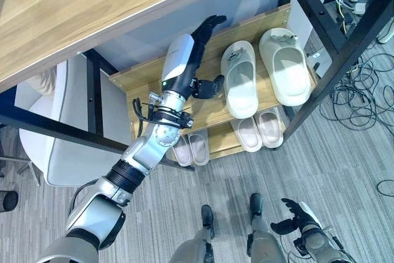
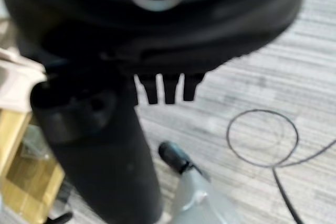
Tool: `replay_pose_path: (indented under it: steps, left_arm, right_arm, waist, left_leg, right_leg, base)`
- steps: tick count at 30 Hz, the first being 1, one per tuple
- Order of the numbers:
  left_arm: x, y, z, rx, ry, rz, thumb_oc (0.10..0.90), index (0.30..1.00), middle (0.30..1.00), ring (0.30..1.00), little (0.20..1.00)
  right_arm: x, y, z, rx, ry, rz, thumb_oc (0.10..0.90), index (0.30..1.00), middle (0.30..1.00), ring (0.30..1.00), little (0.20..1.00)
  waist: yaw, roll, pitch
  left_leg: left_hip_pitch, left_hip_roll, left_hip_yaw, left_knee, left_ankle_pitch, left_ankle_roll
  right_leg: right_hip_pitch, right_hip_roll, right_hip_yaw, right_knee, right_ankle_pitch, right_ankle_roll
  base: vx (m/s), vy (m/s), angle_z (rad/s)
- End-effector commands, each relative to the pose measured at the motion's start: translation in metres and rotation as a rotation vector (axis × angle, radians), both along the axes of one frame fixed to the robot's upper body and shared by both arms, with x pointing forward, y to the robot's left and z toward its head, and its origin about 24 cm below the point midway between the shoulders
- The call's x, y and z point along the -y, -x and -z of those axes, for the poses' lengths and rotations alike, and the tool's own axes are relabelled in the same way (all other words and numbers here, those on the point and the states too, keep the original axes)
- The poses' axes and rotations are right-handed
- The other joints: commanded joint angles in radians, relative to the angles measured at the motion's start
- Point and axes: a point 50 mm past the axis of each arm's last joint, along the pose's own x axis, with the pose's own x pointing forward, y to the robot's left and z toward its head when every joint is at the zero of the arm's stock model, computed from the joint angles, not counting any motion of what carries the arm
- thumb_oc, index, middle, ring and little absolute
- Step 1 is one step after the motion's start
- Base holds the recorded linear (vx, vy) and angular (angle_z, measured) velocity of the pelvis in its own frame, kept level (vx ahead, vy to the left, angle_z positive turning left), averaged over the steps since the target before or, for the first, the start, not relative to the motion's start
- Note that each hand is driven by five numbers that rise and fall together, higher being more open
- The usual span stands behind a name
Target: Arrange the slippers neatly on the shoe rack.
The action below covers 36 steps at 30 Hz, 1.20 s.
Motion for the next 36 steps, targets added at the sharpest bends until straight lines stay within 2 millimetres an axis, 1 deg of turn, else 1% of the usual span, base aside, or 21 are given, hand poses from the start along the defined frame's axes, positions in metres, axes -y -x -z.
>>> replay_pose_path:
  steps: [1, 4, 5, 6, 7, 10, 12, 13, 14, 16, 18, 25, 31, 36]
  left_arm:
    - [-0.017, 0.006, -0.025, 0.096, 0.255, 0.049, 0.800, 0.900, 0.900, 0.900, 0.900]
    - [-0.023, 0.012, -0.001, -0.023, 0.423, 0.129, 0.800, 0.900, 0.900, 0.900, 0.900]
    - [-0.023, 0.013, -0.001, -0.025, 0.424, 0.130, 0.800, 0.900, 0.900, 0.900, 0.900]
    - [-0.023, 0.016, 0.014, -0.098, 0.507, 0.166, 0.800, 0.900, 0.900, 0.900, 0.900]
    - [-0.023, 0.016, 0.014, -0.100, 0.507, 0.167, 0.800, 0.900, 0.900, 0.900, 0.900]
    - [-0.021, 0.020, 0.032, -0.186, 0.576, 0.204, 0.800, 0.900, 0.900, 0.900, 0.900]
    - [-0.018, 0.022, 0.038, -0.219, 0.588, 0.221, 0.800, 0.900, 0.900, 0.900, 0.900]
    - [-0.018, 0.022, 0.038, -0.219, 0.588, 0.221, 0.800, 0.900, 0.900, 0.900, 0.900]
    - [-0.014, 0.023, 0.043, -0.245, 0.579, 0.233, 0.800, 0.900, 0.900, 0.900, 0.900]
    - [-0.012, 0.023, 0.045, -0.252, 0.576, 0.237, 0.800, 0.900, 0.900, 0.900, 0.900]
    - [-0.003, 0.024, 0.049, -0.280, 0.566, 0.259, 0.800, 0.900, 0.900, 0.900, 0.900]
    - [0.016, 0.023, 0.061, -0.347, 0.543, 0.287, 0.800, 0.900, 0.900, 0.900, 0.900]
    - [0.031, 0.021, 0.063, -0.373, 0.520, 0.307, 0.800, 0.900, 0.900, 0.900, 0.900]
    - [0.037, 0.018, 0.063, -0.376, 0.505, 0.308, 0.800, 0.900, 0.900, 0.900, 0.900]
  right_arm:
    - [-0.004, 0.021, 0.010, -0.020, -0.015, 0.025, 0.800, 0.900, 0.900, 0.900, 0.900]
    - [-0.003, 0.023, 0.011, -0.023, -0.014, 0.033, 0.800, 0.900, 0.900, 0.900, 0.900]
    - [-0.003, 0.024, 0.011, -0.024, -0.014, 0.033, 0.800, 0.900, 0.900, 0.900, 0.900]
    - [-0.002, 0.026, 0.011, -0.029, -0.016, 0.043, 0.800, 0.900, 0.900, 0.900, 0.900]
    - [-0.002, 0.027, 0.011, -0.030, -0.015, 0.042, 0.800, 0.900, 0.900, 0.900, 0.900]
    - [-0.001, 0.031, 0.014, -0.043, -0.016, 0.060, 0.800, 0.900, 0.900, 0.900, 0.900]
    - [-0.001, 0.033, 0.014, -0.045, -0.021, 0.064, 0.800, 0.900, 0.900, 0.900, 0.900]
    - [-0.001, 0.033, 0.014, -0.045, -0.021, 0.064, 0.800, 0.900, 0.900, 0.900, 0.900]
    - [-0.001, 0.035, 0.015, -0.047, -0.018, 0.061, 0.800, 0.900, 0.900, 0.900, 0.900]
    - [-0.002, 0.035, 0.015, -0.046, -0.018, 0.060, 0.800, 0.900, 0.900, 0.900, 0.900]
    - [-0.003, 0.035, 0.016, -0.049, -0.013, 0.060, 0.800, 0.900, 0.900, 0.900, 0.900]
    - [-0.005, 0.037, 0.017, -0.044, -0.014, 0.062, 0.800, 0.900, 0.900, 0.900, 0.900]
    - [-0.002, 0.037, 0.014, -0.034, 0.001, 0.065, 0.800, 0.900, 0.900, 0.900, 0.900]
    - [-0.001, 0.037, 0.012, -0.021, 0.004, 0.064, 0.800, 0.900, 0.900, 0.900, 0.900]
  waist:
    - [0.033, -0.069, -0.052]
    - [0.036, -0.078, -0.057]
    - [0.036, -0.078, -0.058]
    - [0.038, -0.084, -0.061]
    - [0.038, -0.083, -0.062]
    - [0.040, -0.091, -0.066]
    - [0.041, -0.095, -0.069]
    - [0.041, -0.095, -0.070]
    - [0.041, -0.100, -0.072]
    - [0.041, -0.102, -0.072]
    - [0.041, -0.105, -0.074]
    - [0.033, -0.110, -0.071]
    - [0.021, -0.108, -0.059]
    - [0.014, -0.108, -0.053]
  left_leg:
    - [-0.004, -0.018, -0.012, 0.002, -0.017, -0.024]
    - [0.000, -0.015, -0.011, 0.002, -0.018, -0.024]
    - [0.001, -0.015, -0.011, 0.002, -0.018, -0.024]
    - [0.002, -0.013, -0.012, 0.002, -0.018, -0.023]
    - [0.002, -0.013, -0.013, 0.002, -0.018, -0.023]
    - [0.004, -0.012, -0.015, 0.002, -0.018, -0.023]
    - [0.005, -0.010, -0.017, 0.002, -0.018, -0.023]
    - [0.005, -0.010, -0.017, 0.002, -0.019, -0.023]
    - [0.006, -0.010, -0.019, 0.002, -0.020, -0.023]
    - [0.005, -0.009, -0.019, 0.002, -0.020, -0.023]
    - [0.003, -0.011, -0.022, 0.002, -0.021, -0.022]
    - [-0.001, -0.010, -0.018, 0.002, -0.020, -0.020]
    - [-0.008, -0.011, -0.011, 0.002, -0.020, -0.019]
    - [-0.016, -0.008, -0.003, 0.002, -0.020, -0.019]
  right_leg:
    - [0.070, -0.025, -0.016, 0.006, -0.162, 0.056]
    - [0.079, -0.021, -0.019, 0.006, -0.166, 0.052]
    - [0.079, -0.021, -0.019, 0.006, -0.167, 0.052]
    - [0.084, -0.020, -0.021, 0.006, -0.169, 0.050]
    - [0.084, -0.020, -0.022, 0.006, -0.169, 0.050]
    - [0.093, -0.016, -0.026, 0.006, -0.174, 0.047]
    - [0.095, -0.015, -0.029, 0.006, -0.175, 0.045]
    - [0.095, -0.015, -0.029, 0.006, -0.175, 0.045]
    - [0.097, -0.013, -0.031, 0.006, -0.176, 0.043]
    - [0.097, -0.012, -0.031, 0.006, -0.177, 0.043]
    - [0.095, -0.011, -0.032, 0.006, -0.178, 0.041]
    - [0.081, -0.010, -0.025, 0.009, -0.177, 0.040]
    - [0.062, -0.011, -0.011, 0.013, -0.173, 0.041]
    - [0.047, -0.010, 0.000, 0.012, -0.169, 0.043]
  base:
    - [0.00, 0.000, 0.00]
    - [0.00, 0.000, 0.00]
    - [0.00, 0.000, 0.00]
    - [0.00, 0.000, 0.00]
    - [0.00, 0.000, 0.00]
    - [0.02, -0.015, 0.10]
    - [0.01, -0.015, 0.18]
    - [0.02, -0.012, 0.15]
    - [0.02, -0.013, 0.08]
    - [0.01, -0.006, 0.02]
    - [0.00, 0.000, 0.00]
    - [0.00, 0.000, 0.00]
    - [0.00, 0.002, -0.01]
    - [0.00, 0.003, -0.06]
